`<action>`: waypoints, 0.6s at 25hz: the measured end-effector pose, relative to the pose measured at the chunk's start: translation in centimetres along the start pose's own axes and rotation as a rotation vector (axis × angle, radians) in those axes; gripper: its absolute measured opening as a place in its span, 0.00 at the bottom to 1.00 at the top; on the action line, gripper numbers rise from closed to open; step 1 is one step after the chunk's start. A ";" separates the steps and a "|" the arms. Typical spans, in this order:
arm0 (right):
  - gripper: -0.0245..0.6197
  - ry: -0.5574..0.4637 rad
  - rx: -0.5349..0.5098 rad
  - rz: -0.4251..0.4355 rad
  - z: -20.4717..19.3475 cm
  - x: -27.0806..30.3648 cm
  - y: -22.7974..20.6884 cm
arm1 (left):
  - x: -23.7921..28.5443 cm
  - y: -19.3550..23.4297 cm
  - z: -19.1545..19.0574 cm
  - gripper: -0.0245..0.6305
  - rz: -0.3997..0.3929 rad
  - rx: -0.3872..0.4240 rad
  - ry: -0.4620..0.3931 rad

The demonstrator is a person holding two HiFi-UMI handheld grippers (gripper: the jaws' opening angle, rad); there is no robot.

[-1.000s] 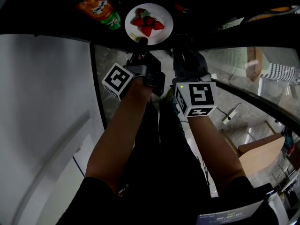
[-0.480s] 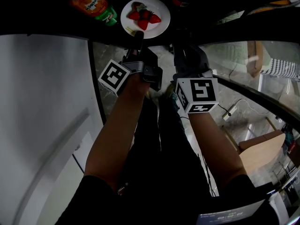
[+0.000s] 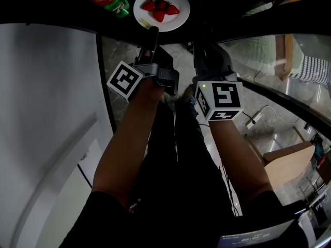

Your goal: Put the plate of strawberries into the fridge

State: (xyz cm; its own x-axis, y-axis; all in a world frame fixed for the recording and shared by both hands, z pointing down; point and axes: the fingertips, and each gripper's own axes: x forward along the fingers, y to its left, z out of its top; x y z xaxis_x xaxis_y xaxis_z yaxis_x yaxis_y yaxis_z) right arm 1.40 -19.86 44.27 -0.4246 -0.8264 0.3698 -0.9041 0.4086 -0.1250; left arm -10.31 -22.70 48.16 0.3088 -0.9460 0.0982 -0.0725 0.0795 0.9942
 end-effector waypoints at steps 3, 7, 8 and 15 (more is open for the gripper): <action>0.05 0.000 0.005 0.002 0.1 0.1 0.1 | -0.7 -0.3 0.2 0.24 0.029 0.159 0.032; 0.05 -0.003 0.003 -0.002 0.2 0.1 0.1 | -1.2 -1.6 0.1 0.24 0.060 0.545 0.096; 0.05 -0.004 0.001 -0.002 0.3 0.2 0.1 | -1.3 -2.0 -0.1 0.24 0.065 0.656 0.110; 0.05 -0.004 0.000 0.001 0.6 0.3 0.2 | -1.7 -2.9 -2.0 0.24 0.155 1.249 0.178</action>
State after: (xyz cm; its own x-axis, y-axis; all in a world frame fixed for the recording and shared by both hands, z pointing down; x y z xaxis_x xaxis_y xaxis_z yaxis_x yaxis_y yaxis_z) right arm 1.05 -20.20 43.83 -0.4255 -0.8277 0.3659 -0.9038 0.4091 -0.1256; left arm -8.76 -20.74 45.21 0.3327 -0.8905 0.3103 -0.9301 -0.2557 0.2636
